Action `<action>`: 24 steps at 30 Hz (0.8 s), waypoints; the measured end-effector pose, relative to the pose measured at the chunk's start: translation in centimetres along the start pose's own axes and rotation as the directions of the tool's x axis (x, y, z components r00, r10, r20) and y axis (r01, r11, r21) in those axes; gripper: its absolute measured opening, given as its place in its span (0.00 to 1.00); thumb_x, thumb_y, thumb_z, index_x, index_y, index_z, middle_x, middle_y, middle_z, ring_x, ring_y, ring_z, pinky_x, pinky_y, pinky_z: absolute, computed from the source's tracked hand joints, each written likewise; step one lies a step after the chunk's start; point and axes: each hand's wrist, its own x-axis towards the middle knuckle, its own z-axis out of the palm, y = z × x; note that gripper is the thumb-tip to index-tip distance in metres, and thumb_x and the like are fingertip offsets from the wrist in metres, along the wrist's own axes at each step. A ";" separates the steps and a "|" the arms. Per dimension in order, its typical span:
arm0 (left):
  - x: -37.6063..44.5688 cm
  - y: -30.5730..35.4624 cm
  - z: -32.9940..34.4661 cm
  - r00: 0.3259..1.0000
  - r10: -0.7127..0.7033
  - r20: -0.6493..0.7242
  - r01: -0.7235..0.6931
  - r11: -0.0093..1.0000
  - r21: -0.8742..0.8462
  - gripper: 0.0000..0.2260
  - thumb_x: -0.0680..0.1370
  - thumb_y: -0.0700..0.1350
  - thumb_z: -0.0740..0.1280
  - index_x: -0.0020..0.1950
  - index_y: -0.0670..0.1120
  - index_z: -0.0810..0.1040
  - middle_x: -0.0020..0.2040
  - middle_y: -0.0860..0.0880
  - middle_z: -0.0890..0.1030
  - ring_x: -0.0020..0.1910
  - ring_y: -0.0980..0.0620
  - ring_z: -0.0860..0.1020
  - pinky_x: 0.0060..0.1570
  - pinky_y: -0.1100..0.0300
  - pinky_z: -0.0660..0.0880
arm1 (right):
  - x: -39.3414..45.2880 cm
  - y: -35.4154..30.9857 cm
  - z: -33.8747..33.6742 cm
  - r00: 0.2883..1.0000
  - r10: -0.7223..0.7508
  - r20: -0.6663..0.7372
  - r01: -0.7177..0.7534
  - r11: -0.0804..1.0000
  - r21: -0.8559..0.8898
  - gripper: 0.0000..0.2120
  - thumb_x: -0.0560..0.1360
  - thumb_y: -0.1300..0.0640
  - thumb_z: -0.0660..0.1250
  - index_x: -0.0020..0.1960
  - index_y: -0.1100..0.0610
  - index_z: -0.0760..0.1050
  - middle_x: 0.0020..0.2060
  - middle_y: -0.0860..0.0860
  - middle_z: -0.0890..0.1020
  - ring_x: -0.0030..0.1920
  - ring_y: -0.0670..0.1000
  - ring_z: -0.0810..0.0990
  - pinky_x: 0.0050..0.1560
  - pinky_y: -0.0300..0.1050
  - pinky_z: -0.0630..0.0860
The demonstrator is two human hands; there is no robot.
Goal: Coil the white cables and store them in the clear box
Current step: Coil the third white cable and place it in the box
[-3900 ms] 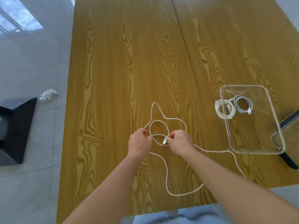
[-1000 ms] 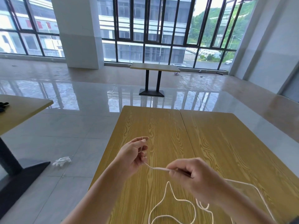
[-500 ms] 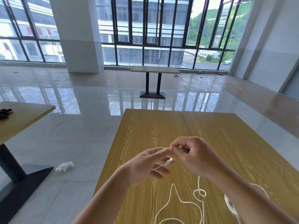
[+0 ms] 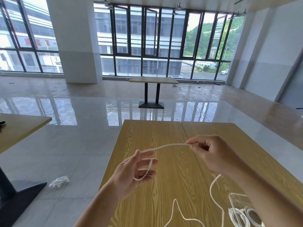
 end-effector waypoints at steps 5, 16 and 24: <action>0.6 0.5 0.9 0.990 0.056 -0.129 -0.084 0.973 -0.217 0.21 0.85 0.52 0.52 0.62 0.41 0.80 0.56 0.39 0.85 0.44 0.43 0.84 0.44 0.52 0.80 | -0.2 -0.3 2.1 1.000 -0.028 -0.014 0.028 0.998 -0.055 0.10 0.80 0.59 0.65 0.56 0.49 0.82 0.21 0.38 0.75 0.19 0.42 0.66 0.22 0.34 0.64; 2.3 -1.0 1.8 0.903 -0.140 -0.406 -0.113 0.834 -0.540 0.21 0.85 0.50 0.57 0.60 0.32 0.76 0.47 0.33 0.82 0.45 0.38 0.82 0.48 0.46 0.81 | -2.8 -2.9 6.3 0.968 -0.013 0.252 0.053 0.987 -0.153 0.12 0.81 0.54 0.64 0.61 0.52 0.81 0.19 0.28 0.71 0.23 0.37 0.73 0.35 0.30 0.74; 2.3 -1.5 2.2 0.922 -0.181 -0.343 -0.055 0.814 -0.579 0.19 0.83 0.55 0.59 0.58 0.41 0.78 0.48 0.38 0.77 0.45 0.40 0.80 0.49 0.43 0.79 | -3.8 -2.8 8.1 0.948 0.022 0.316 0.024 0.990 -0.141 0.14 0.80 0.53 0.63 0.64 0.51 0.80 0.32 0.38 0.74 0.32 0.37 0.74 0.49 0.37 0.80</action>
